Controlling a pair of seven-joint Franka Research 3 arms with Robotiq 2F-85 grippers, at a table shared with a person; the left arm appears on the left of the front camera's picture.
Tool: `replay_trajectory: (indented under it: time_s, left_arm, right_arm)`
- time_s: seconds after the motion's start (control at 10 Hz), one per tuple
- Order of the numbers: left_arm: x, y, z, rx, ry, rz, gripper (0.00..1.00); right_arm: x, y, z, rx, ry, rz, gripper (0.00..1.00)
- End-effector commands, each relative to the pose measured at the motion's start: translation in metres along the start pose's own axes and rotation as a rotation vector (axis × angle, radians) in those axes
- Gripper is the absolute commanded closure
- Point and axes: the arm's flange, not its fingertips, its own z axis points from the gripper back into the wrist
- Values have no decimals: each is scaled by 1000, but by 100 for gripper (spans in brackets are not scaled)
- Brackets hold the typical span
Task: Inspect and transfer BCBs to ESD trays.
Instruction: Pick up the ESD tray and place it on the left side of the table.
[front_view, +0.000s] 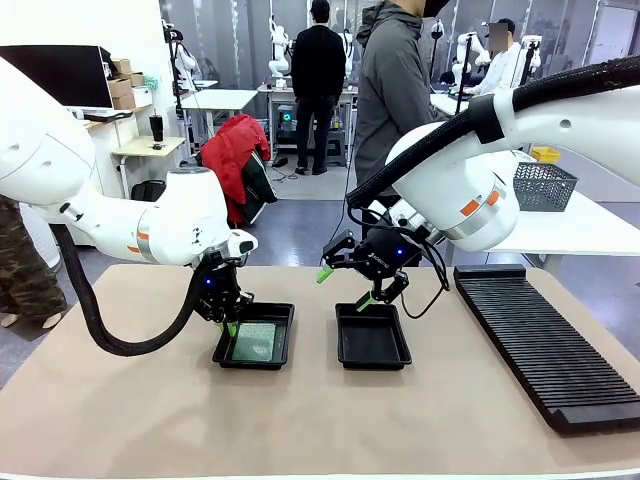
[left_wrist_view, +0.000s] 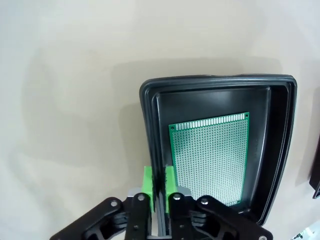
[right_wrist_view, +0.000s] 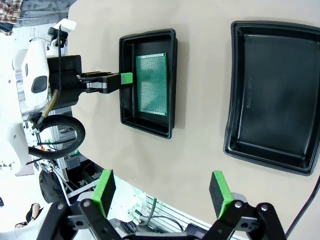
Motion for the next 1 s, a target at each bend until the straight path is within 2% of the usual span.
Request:
replay_trajectory:
  time_s: [0.0, 0.4, 0.5, 0.6, 0.9]
  left_arm:
    - [-5, 2, -4, -26, -16, -6, 100]
    - [-11, 3, -2, -55, -26, 16, 100]
    - [-13, 4, 0, -70, -29, 54, 100]
    - [-2, 0, 0, -23, -9, 23, 100]
    - [-2, 0, 0, -23, -9, 23, 100]
  right_arm:
    - [2, 1, -1, -13, 0, -7, 0]
    - [2, 1, -1, -13, 0, -7, 0]
    - [2, 1, -1, -13, 0, -7, 0]
    - [2, 1, -1, -13, 0, -7, 0]
    - [2, 1, -1, -13, 0, -7, 0]
